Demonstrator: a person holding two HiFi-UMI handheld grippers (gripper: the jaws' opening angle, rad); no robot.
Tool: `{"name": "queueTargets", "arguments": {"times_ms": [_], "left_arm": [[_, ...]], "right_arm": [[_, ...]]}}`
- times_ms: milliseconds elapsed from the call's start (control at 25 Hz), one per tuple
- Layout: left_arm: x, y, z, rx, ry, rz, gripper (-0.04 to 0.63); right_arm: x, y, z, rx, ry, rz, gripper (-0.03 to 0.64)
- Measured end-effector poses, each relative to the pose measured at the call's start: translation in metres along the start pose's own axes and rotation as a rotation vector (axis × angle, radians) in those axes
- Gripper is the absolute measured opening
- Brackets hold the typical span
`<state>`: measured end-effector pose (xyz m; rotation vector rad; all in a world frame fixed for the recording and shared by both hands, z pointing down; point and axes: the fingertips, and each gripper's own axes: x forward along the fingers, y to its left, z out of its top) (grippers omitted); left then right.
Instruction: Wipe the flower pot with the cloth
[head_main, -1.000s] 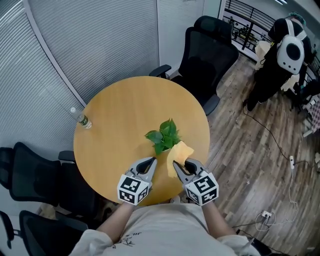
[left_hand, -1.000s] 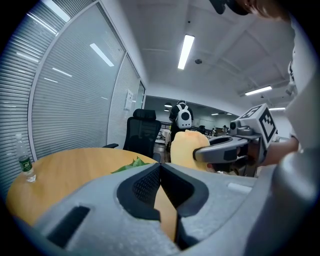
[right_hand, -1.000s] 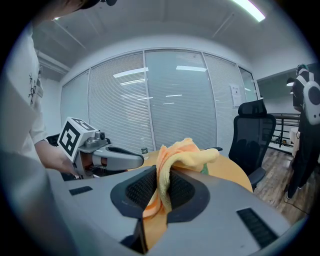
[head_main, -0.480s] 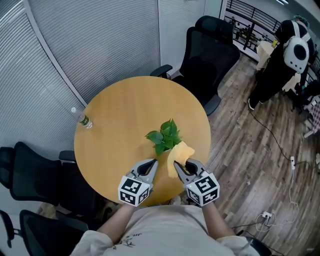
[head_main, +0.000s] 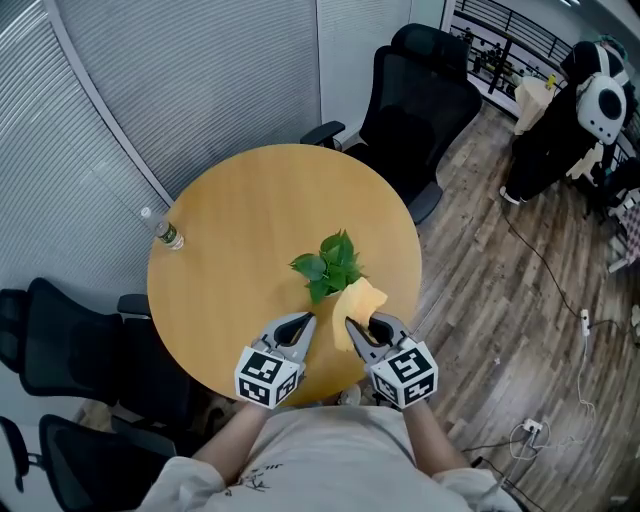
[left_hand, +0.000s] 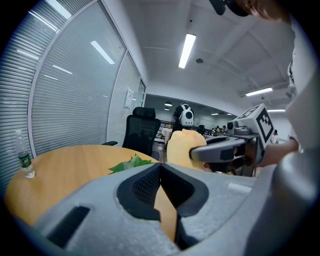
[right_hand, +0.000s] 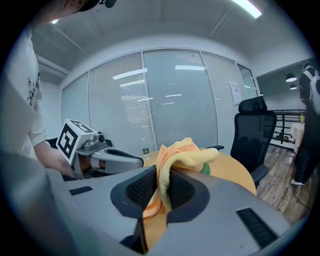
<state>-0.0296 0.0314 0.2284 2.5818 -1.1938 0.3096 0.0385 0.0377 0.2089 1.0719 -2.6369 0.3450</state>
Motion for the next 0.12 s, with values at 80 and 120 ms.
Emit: {"name": "queueTargets", "arguments": {"times_ms": [80, 120], "left_arm": [[-0.0003, 0.0007, 0.0, 0.002, -0.002, 0.001, 0.011], [-0.0004, 0.0012, 0.0, 0.003, -0.002, 0.002, 0.011]], "right_arm": [[0.0006, 0.0003, -0.0012, -0.005, 0.003, 0.003, 0.048], [0.0009, 0.0004, -0.0018, -0.007, 0.004, 0.003, 0.048]]}}
